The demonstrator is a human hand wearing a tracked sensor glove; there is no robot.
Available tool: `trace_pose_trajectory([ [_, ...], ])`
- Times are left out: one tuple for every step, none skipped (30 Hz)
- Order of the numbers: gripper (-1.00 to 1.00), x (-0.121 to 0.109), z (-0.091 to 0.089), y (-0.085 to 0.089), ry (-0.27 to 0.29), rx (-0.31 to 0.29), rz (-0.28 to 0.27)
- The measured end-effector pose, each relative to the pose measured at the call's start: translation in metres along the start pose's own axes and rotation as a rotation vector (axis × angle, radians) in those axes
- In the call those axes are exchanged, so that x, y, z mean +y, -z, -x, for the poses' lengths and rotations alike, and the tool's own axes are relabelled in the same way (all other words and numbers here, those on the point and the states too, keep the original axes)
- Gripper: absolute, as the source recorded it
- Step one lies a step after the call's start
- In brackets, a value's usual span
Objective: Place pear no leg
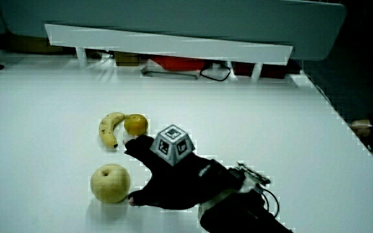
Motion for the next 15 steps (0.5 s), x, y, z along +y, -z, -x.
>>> trace_pose_trajectory([
  [-1.0,-0.005,-0.001,-0.003,0.01,-0.004,-0.002],
  [-1.0,-0.011,-0.002,-0.005,0.019,-0.007,-0.003],
  [-1.0,-0.016,-0.003,-0.008,0.029,-0.011,-0.005],
  [-1.0,-0.022,-0.004,-0.01,0.039,-0.015,-0.006],
  [-1.0,-0.026,-0.005,-0.01,0.052,-0.012,-0.022],
  [-1.0,-0.03,-0.006,-0.01,0.066,-0.008,-0.037],
  [-1.0,-0.034,-0.008,-0.011,0.08,-0.005,-0.052],
  [-1.0,-0.039,-0.009,-0.011,0.093,-0.002,-0.067],
  [-1.0,-0.043,-0.01,-0.011,0.107,0.001,-0.082],
  [-1.0,-0.046,-0.011,-0.009,0.112,-0.006,-0.089],
  [-1.0,-0.049,-0.012,-0.008,0.11,-0.011,-0.098],
  [-1.0,-0.052,-0.012,-0.009,0.124,-0.011,-0.097],
  [-1.0,-0.054,-0.012,-0.01,0.13,0.0,-0.102],
  [-1.0,-0.056,-0.011,-0.011,0.13,-0.002,-0.111],
  [-1.0,-0.058,-0.011,-0.009,0.133,-0.006,-0.109],
])
